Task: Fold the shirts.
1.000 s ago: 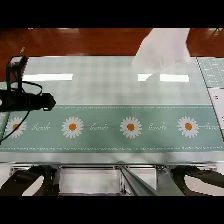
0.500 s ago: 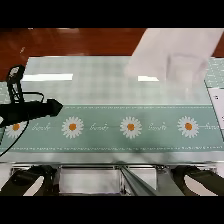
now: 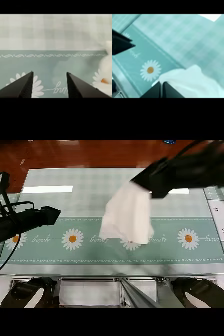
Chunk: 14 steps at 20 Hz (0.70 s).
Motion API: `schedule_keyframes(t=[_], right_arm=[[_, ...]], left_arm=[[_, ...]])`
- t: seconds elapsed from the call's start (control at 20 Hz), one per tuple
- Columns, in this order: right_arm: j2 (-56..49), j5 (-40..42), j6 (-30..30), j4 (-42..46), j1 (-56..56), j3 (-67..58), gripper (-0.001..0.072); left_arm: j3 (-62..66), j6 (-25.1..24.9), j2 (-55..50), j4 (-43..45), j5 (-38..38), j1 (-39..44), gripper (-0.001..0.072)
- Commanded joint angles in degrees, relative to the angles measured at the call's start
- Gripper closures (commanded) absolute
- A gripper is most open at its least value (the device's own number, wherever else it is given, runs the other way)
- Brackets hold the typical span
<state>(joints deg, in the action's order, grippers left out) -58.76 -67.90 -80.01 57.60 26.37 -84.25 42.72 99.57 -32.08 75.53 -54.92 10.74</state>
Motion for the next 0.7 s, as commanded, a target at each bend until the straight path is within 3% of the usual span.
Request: schedule_keyframes(t=[0.0,0.15,0.35,0.45,0.55,0.65], right_arm=[[-0.9,10.6,-2.7,-0.4,7.1,12.0,0.0691],[-4.0,10.1,-5.4,1.7,7.4,16.7,0.0691],[-4.4,-2.6,-12.6,16.8,7.4,24.2,0.0691],[-4.4,-2.2,-15.5,18.0,7.4,30.0,0.0679],[-4.4,3.0,-19.0,18.3,7.4,34.8,0.0302],[-4.3,4.6,-20.7,22.6,6.5,34.8,0.0304]], left_arm=[[0.0,0.0,0.6,-0.4,-0.9,0.0,0.02],[-0.6,0.0,0.6,-1.2,-1.3,0.0,0.02],[-2.7,0.0,0.4,-3.5,-1.5,0.0,0.02],[-5.2,0.0,0.2,-4.1,-0.7,0.0,0.0199],[-9.0,0.0,-0.1,-5.7,2.4,0.0,0.0199],[-11.1,-1.7,-1.6,-6.9,6.0,-0.2,0.0199]])
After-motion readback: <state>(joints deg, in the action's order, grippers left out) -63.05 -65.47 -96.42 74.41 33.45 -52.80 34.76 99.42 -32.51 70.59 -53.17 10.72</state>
